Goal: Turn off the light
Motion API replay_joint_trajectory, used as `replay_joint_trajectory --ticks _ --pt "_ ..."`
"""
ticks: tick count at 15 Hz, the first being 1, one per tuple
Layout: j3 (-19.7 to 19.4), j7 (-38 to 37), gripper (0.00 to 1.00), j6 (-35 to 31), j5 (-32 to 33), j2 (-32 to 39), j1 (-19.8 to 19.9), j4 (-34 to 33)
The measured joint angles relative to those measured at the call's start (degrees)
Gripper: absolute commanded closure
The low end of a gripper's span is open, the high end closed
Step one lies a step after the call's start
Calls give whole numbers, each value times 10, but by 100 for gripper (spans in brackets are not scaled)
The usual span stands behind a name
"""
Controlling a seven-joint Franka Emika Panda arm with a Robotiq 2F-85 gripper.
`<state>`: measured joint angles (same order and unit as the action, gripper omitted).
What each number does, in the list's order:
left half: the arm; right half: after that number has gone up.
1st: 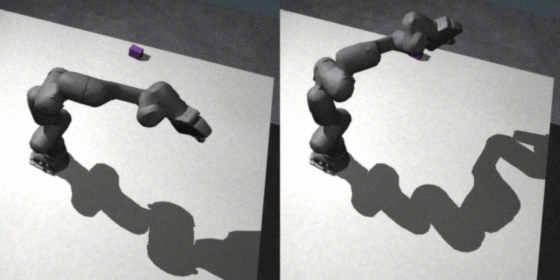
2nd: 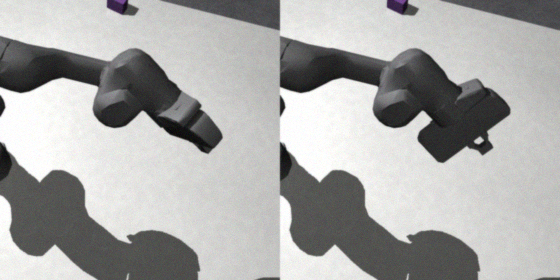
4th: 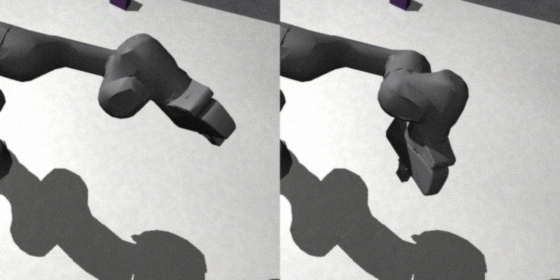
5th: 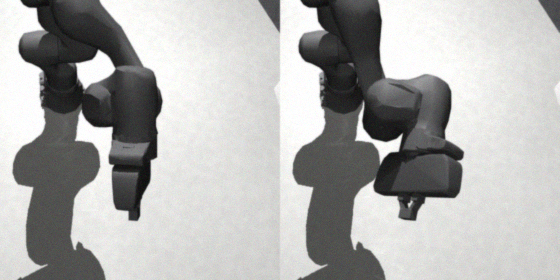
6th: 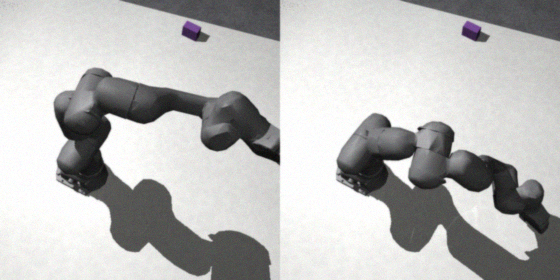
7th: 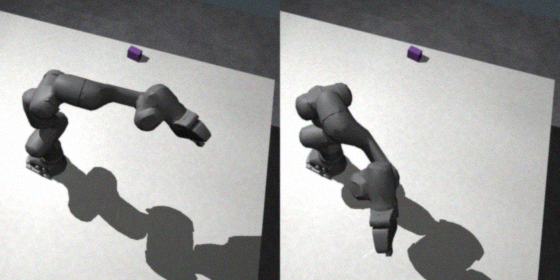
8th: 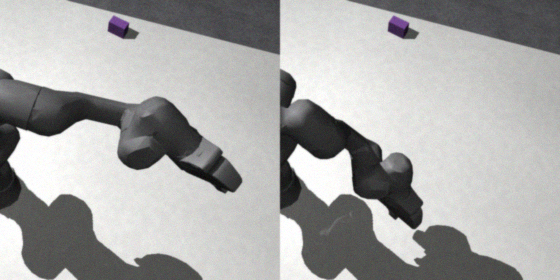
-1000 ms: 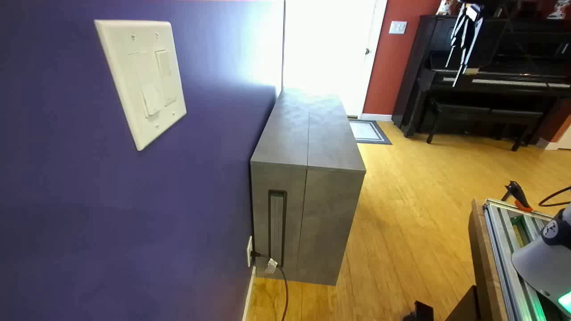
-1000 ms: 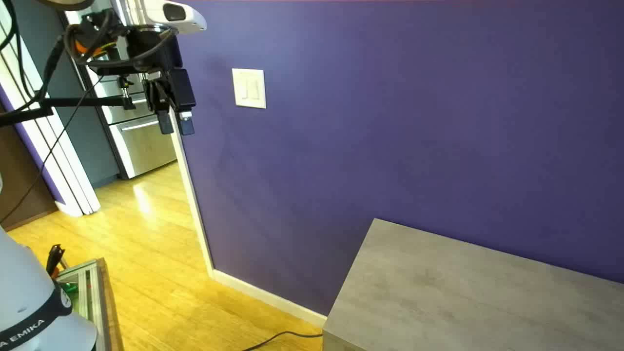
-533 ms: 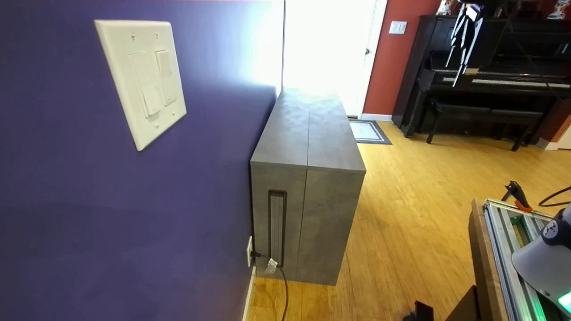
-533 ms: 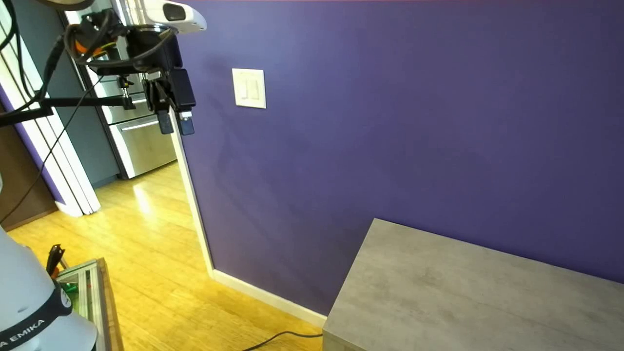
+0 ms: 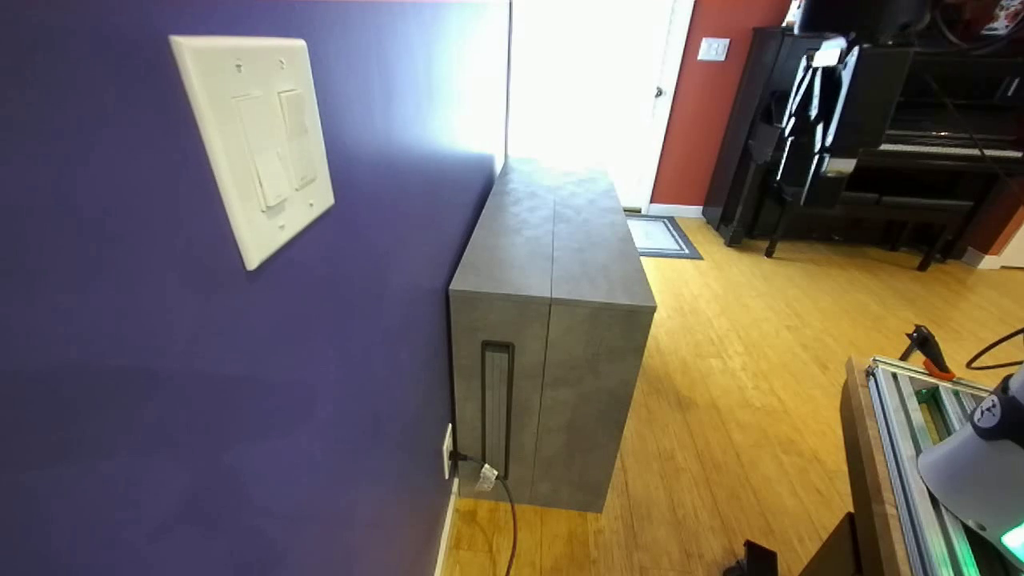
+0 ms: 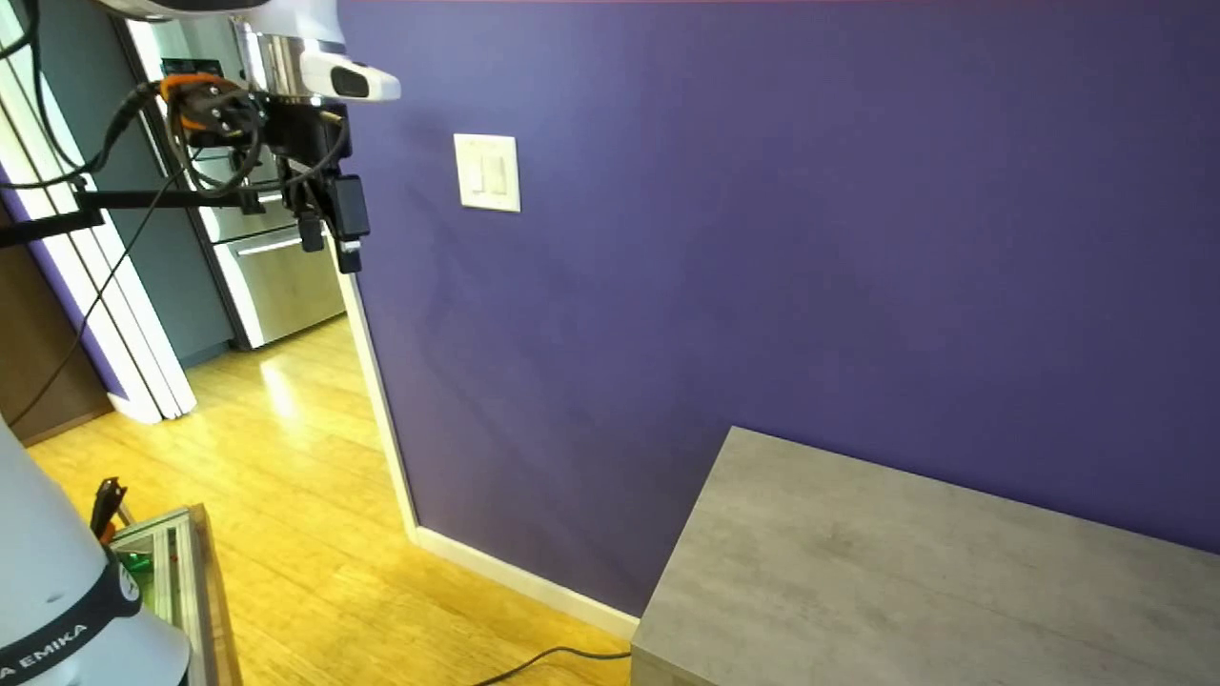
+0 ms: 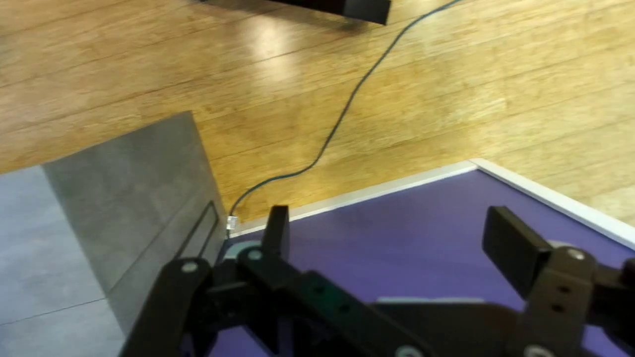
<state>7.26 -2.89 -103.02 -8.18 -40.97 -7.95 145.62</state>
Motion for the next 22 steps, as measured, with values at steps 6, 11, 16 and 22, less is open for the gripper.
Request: replay_joint_trajectory --ticks 6,11,16,22 --pt "1 -19 0 -114 -156 113 -23 -43" --pt "1 -18 47 -174 -250 215 -28 -121" --pt "7 -7 82 -230 -322 312 -37 -202" --pt "23 23 98 -278 -401 395 -37 -276"
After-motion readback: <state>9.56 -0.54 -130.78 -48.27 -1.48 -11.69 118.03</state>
